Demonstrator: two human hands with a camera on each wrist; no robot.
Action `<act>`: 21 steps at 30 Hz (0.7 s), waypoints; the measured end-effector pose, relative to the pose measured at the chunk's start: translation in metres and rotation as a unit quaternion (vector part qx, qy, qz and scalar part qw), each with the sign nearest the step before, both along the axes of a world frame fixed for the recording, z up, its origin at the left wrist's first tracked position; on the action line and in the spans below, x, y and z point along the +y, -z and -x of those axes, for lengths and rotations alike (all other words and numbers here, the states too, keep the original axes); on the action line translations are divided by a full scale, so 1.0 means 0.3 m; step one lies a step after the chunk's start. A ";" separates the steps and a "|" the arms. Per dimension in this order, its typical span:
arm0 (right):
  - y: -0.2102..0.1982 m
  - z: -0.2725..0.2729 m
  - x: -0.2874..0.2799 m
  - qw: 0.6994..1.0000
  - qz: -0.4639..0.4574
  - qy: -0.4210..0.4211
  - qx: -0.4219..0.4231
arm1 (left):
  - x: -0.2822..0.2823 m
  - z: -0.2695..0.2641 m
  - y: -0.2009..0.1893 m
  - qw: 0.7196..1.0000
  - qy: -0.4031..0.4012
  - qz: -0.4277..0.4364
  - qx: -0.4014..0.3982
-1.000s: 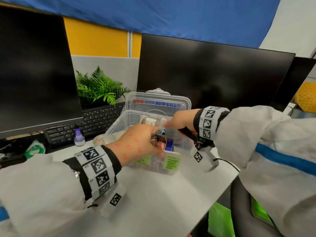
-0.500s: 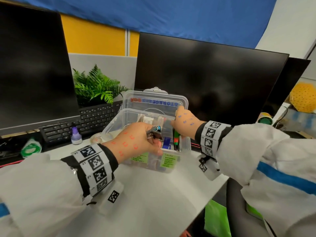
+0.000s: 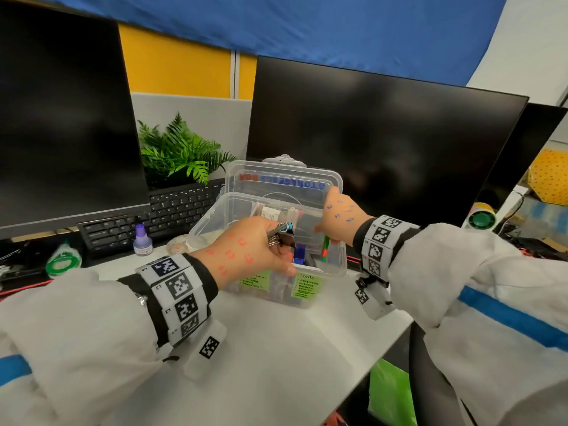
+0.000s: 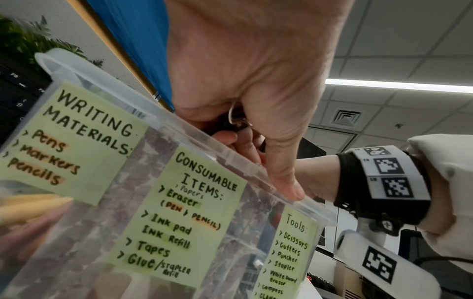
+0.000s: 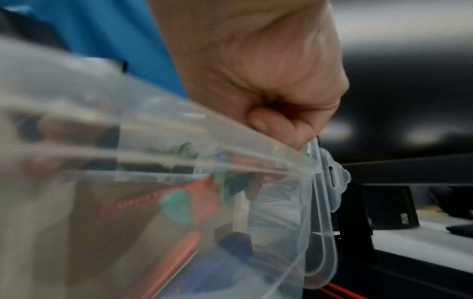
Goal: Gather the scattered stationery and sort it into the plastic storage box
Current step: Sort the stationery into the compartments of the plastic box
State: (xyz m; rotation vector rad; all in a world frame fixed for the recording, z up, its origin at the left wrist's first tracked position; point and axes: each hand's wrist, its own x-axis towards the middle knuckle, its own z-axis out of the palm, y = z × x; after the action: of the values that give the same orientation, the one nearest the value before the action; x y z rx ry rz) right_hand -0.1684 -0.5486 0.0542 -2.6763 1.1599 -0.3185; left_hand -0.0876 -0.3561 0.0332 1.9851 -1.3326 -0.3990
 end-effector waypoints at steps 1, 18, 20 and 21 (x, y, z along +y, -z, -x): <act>0.010 0.000 0.006 0.999 0.015 -0.010 0.042 | -0.001 -0.001 0.000 1.000 -0.001 0.001 0.002; -0.133 0.099 0.188 0.900 -0.229 -0.317 -0.191 | -0.031 0.006 -0.049 0.959 0.036 0.139 0.245; -0.118 0.102 0.182 0.904 -0.224 -0.298 -0.209 | -0.038 0.020 -0.051 0.948 0.045 0.130 0.287; -0.110 0.106 0.173 0.905 -0.229 -0.290 -0.208 | -0.044 0.023 -0.052 0.942 0.044 0.125 0.309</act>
State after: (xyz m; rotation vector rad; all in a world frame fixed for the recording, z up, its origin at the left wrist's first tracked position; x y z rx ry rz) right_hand -0.2002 -0.4967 0.0872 -2.2339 0.2411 -0.4188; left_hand -0.0944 -0.3694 0.0488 1.4219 -1.0027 -0.7798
